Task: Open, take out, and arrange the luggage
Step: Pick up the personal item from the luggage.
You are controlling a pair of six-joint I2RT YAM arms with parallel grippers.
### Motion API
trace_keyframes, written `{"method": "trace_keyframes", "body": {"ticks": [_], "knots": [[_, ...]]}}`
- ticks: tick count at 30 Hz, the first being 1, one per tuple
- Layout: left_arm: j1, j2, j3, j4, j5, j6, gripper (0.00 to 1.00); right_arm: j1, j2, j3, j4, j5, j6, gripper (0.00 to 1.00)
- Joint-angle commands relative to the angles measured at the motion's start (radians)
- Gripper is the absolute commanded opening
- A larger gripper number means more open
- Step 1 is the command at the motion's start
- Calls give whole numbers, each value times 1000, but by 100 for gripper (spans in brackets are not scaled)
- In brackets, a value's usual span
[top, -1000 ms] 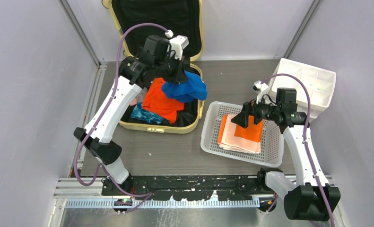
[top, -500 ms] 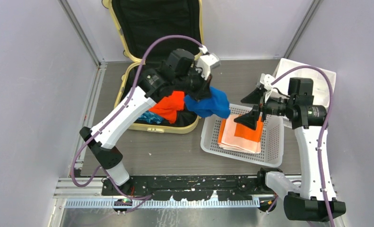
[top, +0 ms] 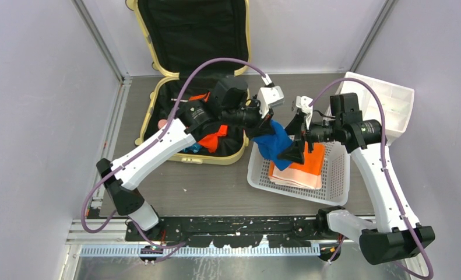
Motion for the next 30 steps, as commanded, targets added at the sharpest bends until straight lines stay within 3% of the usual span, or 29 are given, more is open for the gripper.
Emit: {"method": "trace_keyframes", "body": {"ticks": [1, 8, 12, 15, 19, 22, 24, 26, 28, 30], "knots": [[-25, -70, -23, 133, 69, 24, 0, 2, -28, -43, 143, 64, 115, 100], [-32, -89, -60, 172, 72, 0, 1, 1, -37, -64, 212, 91, 189, 99], [-32, -95, -89, 203, 40, -39, 0, 3, -42, -94, 246, 41, 230, 88], [-32, -101, -111, 219, 18, -50, 1, 5, -44, -115, 258, 33, 240, 72], [-32, -122, -150, 265, 6, -66, 0, 9, -25, -144, 269, 22, 261, 36], [-32, -134, -169, 275, -11, -71, 1, 10, -12, -148, 253, 27, 277, 19], [-30, -151, -183, 262, -56, -66, 14, 9, -18, -145, 237, 67, 289, 11], [-26, -178, -204, 225, -115, -48, 41, -3, -34, -157, 247, 93, 308, 7], [-22, -221, -247, 201, -163, -15, 57, -29, -56, -188, 287, 99, 356, 5], [-18, -281, -315, 189, -208, 32, 66, -57, -68, -227, 337, 91, 410, 5]]}}
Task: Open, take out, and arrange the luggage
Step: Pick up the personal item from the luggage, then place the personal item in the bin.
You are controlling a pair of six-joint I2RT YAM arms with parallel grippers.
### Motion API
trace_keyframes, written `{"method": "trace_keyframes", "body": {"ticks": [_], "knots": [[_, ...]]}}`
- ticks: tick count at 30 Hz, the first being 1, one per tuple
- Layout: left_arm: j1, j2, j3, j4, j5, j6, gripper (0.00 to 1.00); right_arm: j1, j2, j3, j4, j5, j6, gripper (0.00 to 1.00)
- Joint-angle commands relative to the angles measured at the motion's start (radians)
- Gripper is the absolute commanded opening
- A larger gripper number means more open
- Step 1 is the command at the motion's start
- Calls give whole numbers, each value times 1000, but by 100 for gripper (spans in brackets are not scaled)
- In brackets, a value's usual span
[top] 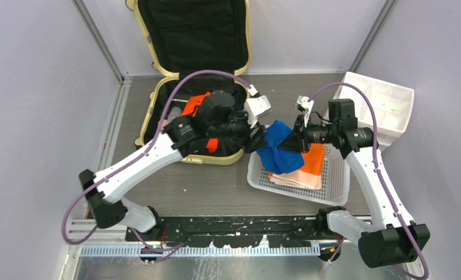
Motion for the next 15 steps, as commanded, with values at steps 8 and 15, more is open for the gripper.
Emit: {"method": "trace_keyframes", "body": {"ticks": [8, 15], "knots": [[15, -399, -484, 64, -287, 253, 79, -106, -37, -231, 431, 61, 518, 9], [17, -474, -694, 72, -393, 292, 80, -145, -2, -338, 629, 189, 744, 11]]}}
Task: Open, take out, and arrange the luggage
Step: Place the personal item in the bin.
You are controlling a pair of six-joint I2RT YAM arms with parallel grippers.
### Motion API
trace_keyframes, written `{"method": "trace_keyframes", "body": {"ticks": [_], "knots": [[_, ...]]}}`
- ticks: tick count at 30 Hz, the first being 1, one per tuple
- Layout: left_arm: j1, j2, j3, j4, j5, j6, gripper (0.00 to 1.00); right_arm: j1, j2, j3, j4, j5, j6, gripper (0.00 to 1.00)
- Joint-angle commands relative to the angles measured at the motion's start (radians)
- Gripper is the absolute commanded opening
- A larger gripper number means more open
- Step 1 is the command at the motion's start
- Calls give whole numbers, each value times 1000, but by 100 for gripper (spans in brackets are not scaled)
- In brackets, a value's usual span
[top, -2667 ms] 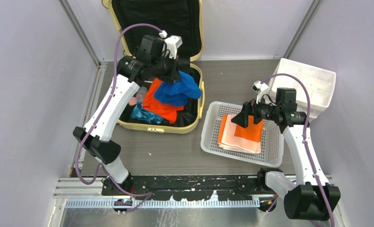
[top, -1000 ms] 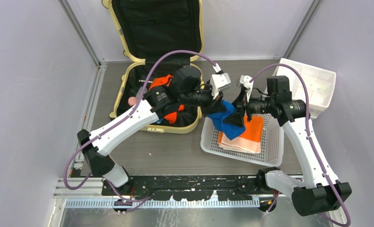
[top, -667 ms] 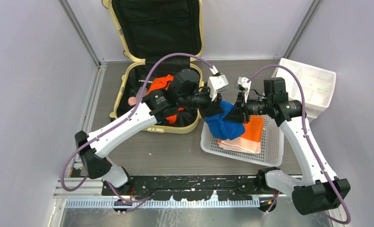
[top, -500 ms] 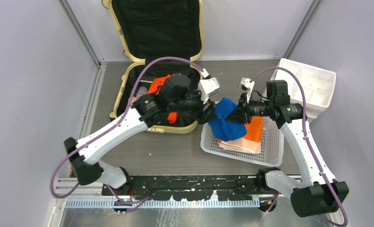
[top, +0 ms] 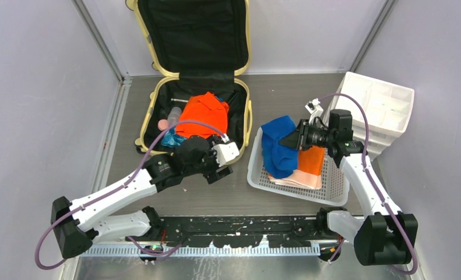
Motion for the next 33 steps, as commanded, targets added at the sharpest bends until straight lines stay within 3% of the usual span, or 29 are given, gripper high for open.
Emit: {"method": "trace_keyframes", "body": {"ticks": [1, 7, 11, 16, 19, 27, 33], "knots": [[4, -19, -20, 16, -79, 50, 80, -51, 22, -6, 151, 102, 138, 11], [4, -34, -22, -2, -66, 52, 80, -71, -11, 49, -120, 281, -159, 13], [4, -32, -16, -9, -52, 48, 80, -71, -10, 67, -252, 339, -260, 20], [4, -25, -12, -12, -47, 43, 80, -71, -21, 68, -293, 446, -282, 23], [4, -20, -11, -11, -47, 41, 80, -71, -14, 95, -325, 441, -289, 34], [4, -18, -8, -14, -46, 36, 80, -71, 141, 216, -532, 434, -425, 43], [4, -22, -8, -18, -49, 37, 80, -74, 147, 219, -550, 520, -449, 58]]}}
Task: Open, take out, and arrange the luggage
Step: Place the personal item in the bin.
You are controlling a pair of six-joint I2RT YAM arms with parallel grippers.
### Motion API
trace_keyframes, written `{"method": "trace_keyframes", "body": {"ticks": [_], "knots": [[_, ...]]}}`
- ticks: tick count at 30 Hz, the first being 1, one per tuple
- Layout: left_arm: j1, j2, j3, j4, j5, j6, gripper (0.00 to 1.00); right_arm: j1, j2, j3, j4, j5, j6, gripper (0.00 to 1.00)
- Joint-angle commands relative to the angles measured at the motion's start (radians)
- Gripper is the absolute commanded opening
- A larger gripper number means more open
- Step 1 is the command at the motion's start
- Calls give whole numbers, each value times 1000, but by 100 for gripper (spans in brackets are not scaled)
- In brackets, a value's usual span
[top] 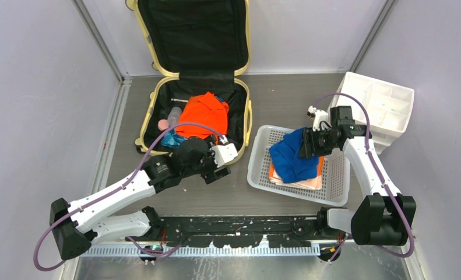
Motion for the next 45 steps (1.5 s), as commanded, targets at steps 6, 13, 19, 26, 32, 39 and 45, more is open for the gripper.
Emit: {"method": "trace_keyframes", "body": {"ticks": [6, 13, 19, 26, 32, 39, 45], "knots": [[4, -10, 43, 9, 5, 5, 81, -31, -67, 35, -16, 201, -54, 60], [4, -12, 44, 7, 9, 5, 81, -90, -33, 31, -42, 159, -80, 18], [4, -14, 44, 7, 10, 5, 81, -102, 11, 93, -148, 55, -81, 11], [4, -15, 45, 5, 10, 6, 81, -118, 106, 174, -267, 44, -52, 13], [4, -19, 46, 7, 15, 2, 81, -122, 115, 70, -148, 302, -141, 31], [4, -26, 46, 21, 30, -38, 81, -155, 18, 161, -250, 255, -229, 76], [42, -25, 73, 35, 101, -137, 84, -159, -75, 355, -335, 43, -281, 94]]}}
